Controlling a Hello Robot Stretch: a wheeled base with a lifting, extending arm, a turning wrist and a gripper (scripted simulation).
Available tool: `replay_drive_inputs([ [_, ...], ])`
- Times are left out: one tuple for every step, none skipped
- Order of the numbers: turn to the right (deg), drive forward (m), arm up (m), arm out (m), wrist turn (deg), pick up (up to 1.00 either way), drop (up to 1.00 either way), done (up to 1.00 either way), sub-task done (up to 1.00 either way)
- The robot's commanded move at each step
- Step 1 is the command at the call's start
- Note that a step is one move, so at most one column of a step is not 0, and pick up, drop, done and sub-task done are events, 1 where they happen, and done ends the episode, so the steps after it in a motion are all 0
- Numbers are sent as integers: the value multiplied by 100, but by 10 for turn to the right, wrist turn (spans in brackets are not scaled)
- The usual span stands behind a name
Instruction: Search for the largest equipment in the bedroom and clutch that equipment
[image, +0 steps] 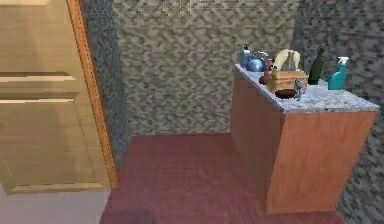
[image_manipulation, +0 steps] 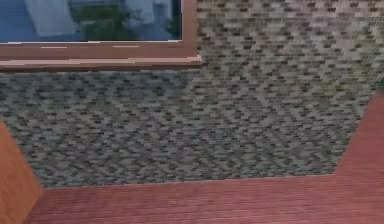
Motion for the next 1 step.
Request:
replay_drive_inputs([
  [-450, 0, 0, 0, 0, 0, 0, 0, 0],
])
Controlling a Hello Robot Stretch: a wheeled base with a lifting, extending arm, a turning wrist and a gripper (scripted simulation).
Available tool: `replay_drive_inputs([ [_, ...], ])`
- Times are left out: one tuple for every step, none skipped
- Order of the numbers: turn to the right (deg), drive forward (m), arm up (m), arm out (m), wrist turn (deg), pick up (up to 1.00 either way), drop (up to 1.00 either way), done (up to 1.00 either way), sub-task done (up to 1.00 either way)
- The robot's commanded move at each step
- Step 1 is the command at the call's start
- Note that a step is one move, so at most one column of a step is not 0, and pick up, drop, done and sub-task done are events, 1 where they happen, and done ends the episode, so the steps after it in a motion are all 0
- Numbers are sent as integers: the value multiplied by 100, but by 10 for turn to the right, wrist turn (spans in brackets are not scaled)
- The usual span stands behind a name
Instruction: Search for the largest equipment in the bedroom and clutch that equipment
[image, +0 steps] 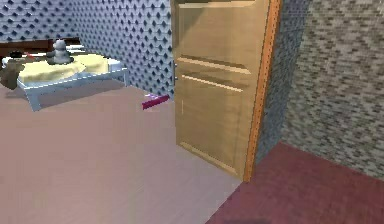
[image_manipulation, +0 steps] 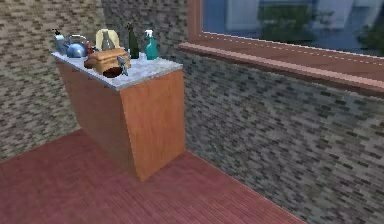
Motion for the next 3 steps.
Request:
replay_drive_inputs([
  [0, 45, 0, 0, 0, 0, 0, 0, 0],
  [-330, 0, 0, 0, 0, 0, 0, 0, 0],
  [0, 100, 0, 0, 0, 0, 0, 0, 0],
])
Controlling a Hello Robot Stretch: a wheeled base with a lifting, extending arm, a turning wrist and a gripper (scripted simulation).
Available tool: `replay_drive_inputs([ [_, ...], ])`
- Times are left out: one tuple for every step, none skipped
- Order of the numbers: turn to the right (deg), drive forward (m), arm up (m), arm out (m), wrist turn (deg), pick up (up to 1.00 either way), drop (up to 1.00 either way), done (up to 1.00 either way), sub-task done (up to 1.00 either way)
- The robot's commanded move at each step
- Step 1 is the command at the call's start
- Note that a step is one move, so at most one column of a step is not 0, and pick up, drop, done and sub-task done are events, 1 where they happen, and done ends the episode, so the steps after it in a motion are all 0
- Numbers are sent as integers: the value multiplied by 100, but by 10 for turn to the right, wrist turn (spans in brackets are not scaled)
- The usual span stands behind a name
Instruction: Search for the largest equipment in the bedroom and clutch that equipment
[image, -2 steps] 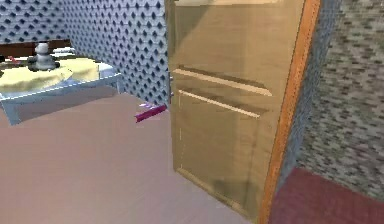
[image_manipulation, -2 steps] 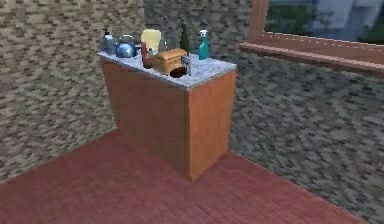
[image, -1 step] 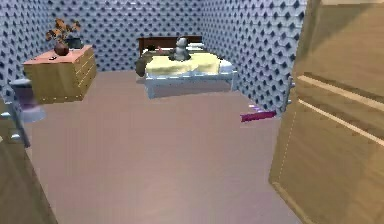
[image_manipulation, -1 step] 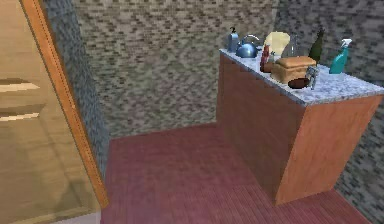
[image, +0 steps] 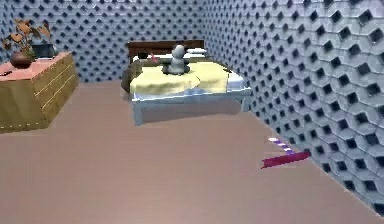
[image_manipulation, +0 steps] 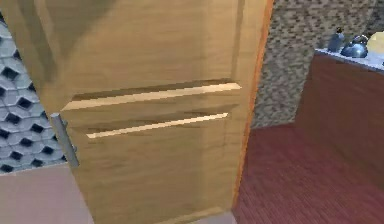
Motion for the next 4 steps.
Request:
replay_drive_inputs([
  [-60, 0, 0, 0, 0, 0, 0, 0, 0],
  [0, 60, 0, 0, 0, 0, 0, 0, 0],
  [360, 0, 0, 0, 0, 0, 0, 0, 0],
  [0, 50, 0, 0, 0, 0, 0, 0, 0],
])
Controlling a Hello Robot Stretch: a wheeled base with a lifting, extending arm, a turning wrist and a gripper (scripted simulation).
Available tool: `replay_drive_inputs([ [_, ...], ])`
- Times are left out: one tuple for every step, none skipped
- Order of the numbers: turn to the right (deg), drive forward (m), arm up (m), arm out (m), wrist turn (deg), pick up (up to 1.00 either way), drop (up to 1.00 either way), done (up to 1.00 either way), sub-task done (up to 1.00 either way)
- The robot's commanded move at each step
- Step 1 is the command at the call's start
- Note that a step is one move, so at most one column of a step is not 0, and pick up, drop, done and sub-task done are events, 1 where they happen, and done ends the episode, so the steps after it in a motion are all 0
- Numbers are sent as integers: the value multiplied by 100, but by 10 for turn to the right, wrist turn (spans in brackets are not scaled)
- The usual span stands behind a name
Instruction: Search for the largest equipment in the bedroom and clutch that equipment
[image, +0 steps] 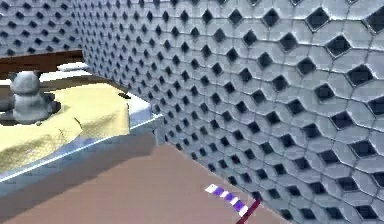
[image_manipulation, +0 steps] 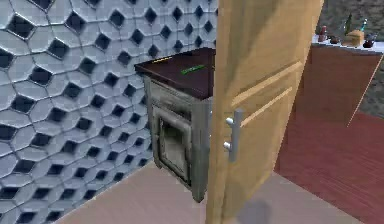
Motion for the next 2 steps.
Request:
replay_drive_inputs([
  [450, 0, 0, 0, 0, 0, 0, 0, 0],
  [450, 0, 0, 0, 0, 0, 0, 0, 0],
])
